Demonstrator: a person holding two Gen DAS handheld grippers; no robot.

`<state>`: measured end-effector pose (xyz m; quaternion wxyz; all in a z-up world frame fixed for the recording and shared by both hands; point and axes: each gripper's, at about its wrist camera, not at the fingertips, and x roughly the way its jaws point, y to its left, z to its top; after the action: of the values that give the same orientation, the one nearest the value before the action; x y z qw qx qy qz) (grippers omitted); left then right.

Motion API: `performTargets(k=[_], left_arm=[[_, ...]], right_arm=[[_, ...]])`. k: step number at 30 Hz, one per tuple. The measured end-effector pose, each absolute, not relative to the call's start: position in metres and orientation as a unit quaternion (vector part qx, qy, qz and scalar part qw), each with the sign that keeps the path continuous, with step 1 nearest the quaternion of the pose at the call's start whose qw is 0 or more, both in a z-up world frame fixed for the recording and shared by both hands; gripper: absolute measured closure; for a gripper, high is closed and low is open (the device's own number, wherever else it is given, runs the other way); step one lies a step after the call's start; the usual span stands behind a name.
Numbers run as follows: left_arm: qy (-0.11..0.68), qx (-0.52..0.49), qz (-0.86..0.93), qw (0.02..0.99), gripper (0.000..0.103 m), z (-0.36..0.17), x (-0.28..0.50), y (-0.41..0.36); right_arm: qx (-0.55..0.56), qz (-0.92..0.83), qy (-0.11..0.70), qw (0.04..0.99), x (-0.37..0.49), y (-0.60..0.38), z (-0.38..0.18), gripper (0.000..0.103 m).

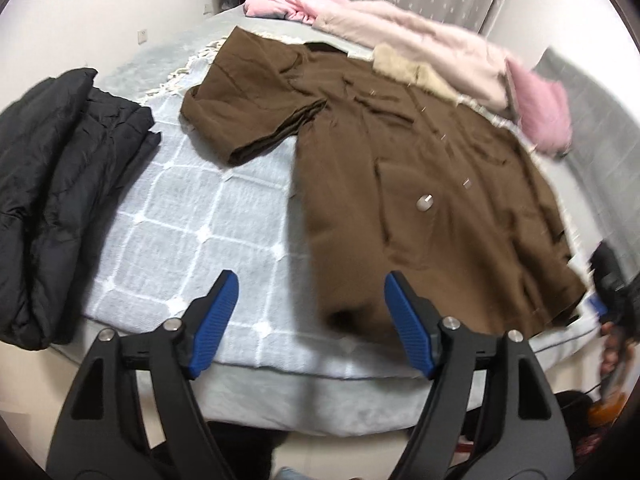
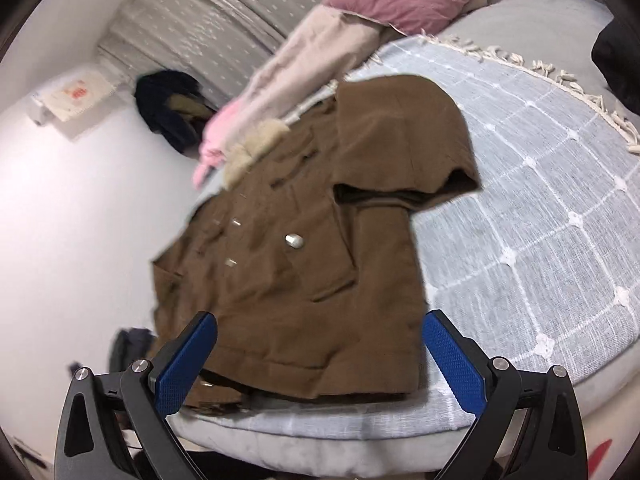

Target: Fold large clothes

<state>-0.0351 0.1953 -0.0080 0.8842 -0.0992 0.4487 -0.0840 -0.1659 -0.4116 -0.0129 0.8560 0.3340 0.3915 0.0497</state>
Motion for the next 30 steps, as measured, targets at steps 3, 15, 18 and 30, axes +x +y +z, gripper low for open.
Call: performTargets(k=[3, 15, 18, 30], left_arm=[[0.439, -0.114, -0.095, 0.886, 0.021, -0.008, -0.032, 0.195], [0.519, -0.163, -0.159, 0.824, 0.042, -0.077, -0.007, 0.171], [0.505, -0.147, -0.173, 0.833, 0.07, -0.071, -0.011, 0.161], [0.478, -0.206, -0.088, 0.849, 0.083, -0.053, -0.024, 0.218]], right_arm=[[0.323, 0.021, 0.427, 0.844, -0.156, -0.407, -0.025, 0.0], [0.347, 0.004, 0.481, 0.805, -0.143, -0.411, -0.063, 0.0], [0.395, 0.057, 0.476, 0.784, -0.14, -0.403, -0.072, 0.012], [0.408, 0.032, 0.385, 0.827, -0.172, -0.437, -0.032, 0.087]])
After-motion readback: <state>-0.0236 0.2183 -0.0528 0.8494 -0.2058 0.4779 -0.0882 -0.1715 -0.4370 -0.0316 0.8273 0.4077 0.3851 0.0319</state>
